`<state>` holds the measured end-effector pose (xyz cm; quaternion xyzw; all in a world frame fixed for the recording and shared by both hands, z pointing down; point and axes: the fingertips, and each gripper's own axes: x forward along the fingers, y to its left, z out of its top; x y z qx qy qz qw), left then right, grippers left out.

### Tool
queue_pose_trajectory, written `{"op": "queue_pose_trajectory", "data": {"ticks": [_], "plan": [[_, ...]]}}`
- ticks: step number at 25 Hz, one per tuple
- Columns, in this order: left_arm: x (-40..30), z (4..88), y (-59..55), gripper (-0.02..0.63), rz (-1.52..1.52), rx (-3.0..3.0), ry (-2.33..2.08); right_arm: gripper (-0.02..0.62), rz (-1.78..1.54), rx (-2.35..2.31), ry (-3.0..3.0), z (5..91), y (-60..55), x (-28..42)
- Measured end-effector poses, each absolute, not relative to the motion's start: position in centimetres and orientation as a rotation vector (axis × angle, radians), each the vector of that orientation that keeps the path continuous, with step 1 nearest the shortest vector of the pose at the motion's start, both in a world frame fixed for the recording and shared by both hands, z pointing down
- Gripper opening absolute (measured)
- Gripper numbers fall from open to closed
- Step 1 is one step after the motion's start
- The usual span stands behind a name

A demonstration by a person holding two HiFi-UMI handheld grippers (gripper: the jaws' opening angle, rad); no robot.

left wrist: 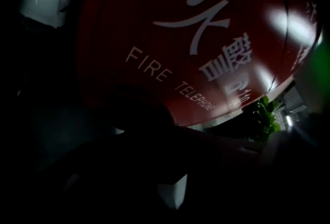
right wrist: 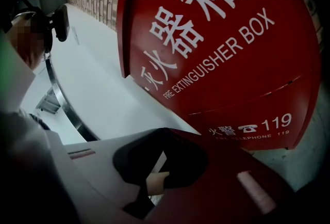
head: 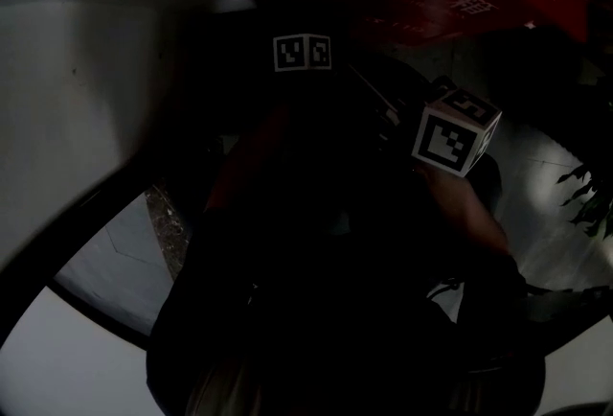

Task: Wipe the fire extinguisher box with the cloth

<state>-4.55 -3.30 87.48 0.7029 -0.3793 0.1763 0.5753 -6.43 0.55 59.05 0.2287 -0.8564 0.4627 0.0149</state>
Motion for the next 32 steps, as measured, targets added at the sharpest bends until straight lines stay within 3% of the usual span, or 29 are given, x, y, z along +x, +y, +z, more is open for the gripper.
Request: {"op": "queue_pose_trajectory", "data": {"ticks": [15,32], "plan": [[-3.7,88.9,-5.9,0.103,0.359,1.659,-0.962,0.000,1.670,0.572,-2.641,59.2,1.9,-8.0],[-5.9,78.9,-5.8,0.103,0.447,1.774,-0.960,0.000,1.663,0.445,-2.688,58.1,1.9,-9.4]]}}
